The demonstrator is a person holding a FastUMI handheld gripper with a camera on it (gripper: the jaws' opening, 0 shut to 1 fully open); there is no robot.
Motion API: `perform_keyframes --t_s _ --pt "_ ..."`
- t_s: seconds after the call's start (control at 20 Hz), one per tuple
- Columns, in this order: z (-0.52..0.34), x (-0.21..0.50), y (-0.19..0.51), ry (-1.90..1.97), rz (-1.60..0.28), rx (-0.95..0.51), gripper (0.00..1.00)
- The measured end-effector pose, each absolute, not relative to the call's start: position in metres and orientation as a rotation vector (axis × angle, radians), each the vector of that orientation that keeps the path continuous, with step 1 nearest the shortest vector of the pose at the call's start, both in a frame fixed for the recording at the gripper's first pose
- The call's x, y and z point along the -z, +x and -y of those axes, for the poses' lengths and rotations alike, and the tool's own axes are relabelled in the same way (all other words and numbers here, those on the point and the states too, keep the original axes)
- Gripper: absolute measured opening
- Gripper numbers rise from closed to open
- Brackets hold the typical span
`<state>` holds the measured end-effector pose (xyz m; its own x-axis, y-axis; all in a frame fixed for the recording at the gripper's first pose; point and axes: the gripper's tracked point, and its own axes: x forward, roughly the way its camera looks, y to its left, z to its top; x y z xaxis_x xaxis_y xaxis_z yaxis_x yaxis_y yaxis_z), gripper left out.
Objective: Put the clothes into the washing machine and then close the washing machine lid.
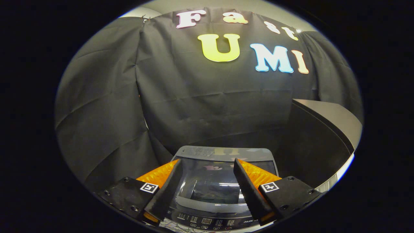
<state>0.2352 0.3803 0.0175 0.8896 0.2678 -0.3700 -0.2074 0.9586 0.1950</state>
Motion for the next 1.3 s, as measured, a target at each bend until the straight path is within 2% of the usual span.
perform_keyframes --t_s 0.4,0.8,1.3 --pt "-0.315 -0.072 0.2 0.124 -0.253 -0.237 0.99" --pt "-0.194 -0.132 0.151 0.155 -0.056 -0.136 0.98" --pt "-0.013 -0.13 0.082 0.171 0.015 -0.093 0.98"
